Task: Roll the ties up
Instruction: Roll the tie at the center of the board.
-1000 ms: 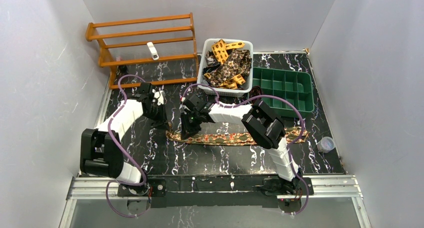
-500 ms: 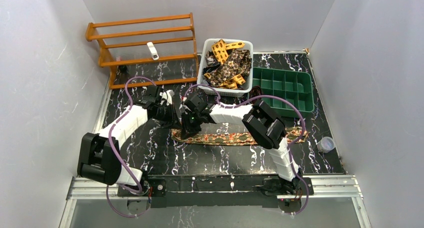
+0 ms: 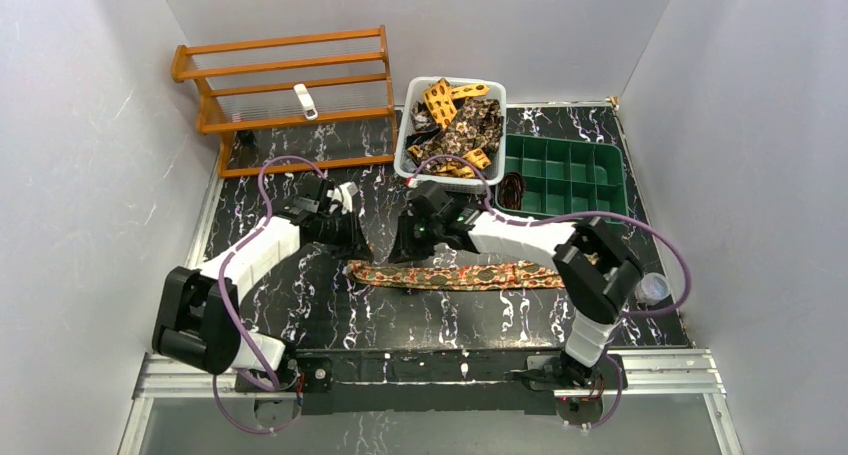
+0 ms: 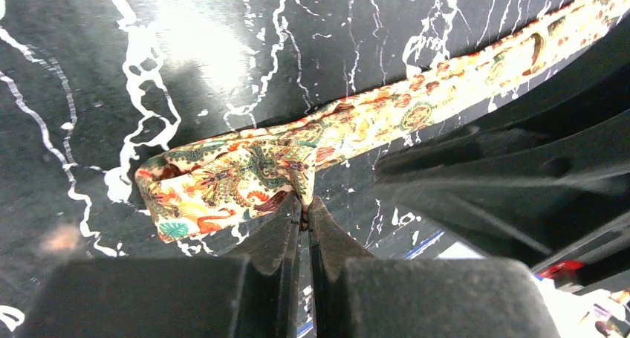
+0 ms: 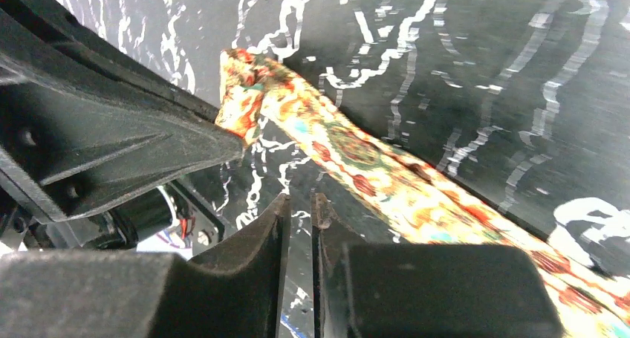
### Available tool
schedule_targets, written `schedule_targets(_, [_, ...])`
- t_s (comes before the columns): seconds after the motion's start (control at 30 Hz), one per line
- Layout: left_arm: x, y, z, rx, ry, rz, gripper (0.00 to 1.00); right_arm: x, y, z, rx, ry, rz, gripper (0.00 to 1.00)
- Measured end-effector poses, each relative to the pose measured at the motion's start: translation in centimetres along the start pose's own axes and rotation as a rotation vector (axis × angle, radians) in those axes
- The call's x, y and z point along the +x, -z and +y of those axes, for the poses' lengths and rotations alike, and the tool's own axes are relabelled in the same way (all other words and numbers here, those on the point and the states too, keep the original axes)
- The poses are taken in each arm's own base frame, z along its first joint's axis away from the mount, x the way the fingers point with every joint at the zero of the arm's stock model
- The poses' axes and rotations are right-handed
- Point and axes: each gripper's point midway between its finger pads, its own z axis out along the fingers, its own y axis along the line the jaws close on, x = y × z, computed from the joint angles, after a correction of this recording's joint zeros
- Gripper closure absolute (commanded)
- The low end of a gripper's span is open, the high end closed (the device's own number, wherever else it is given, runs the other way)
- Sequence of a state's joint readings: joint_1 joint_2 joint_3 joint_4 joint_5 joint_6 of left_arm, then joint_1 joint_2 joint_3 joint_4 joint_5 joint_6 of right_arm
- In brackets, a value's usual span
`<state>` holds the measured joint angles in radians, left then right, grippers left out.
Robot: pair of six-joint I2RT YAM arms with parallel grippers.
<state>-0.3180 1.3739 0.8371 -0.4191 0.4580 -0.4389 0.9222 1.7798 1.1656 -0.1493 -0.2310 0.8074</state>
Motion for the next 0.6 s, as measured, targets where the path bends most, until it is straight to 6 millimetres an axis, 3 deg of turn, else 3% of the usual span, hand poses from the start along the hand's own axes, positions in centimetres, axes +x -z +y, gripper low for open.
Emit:
schedule_targets(0.13, [0.8,-1.2,-0.5,0.004,-0.026,0.039,1.00,-0.6,1.9,-1.9,0.048,-0.031,-0.075,0.73])
schedule_targets(0.33, [3.1,-3.2,1.5,-0.096,-0.014,0.139,0.98,-0.9,2.5,-2.8,0.077,-0.042,-0.106,0.73])
schedule_targets(0.6, [3.3,-3.9,2.1,-0.163,-0.031,0.144,0.78,-0.7,2.6,-2.7,0.070,-0.031,-0.097,0.67])
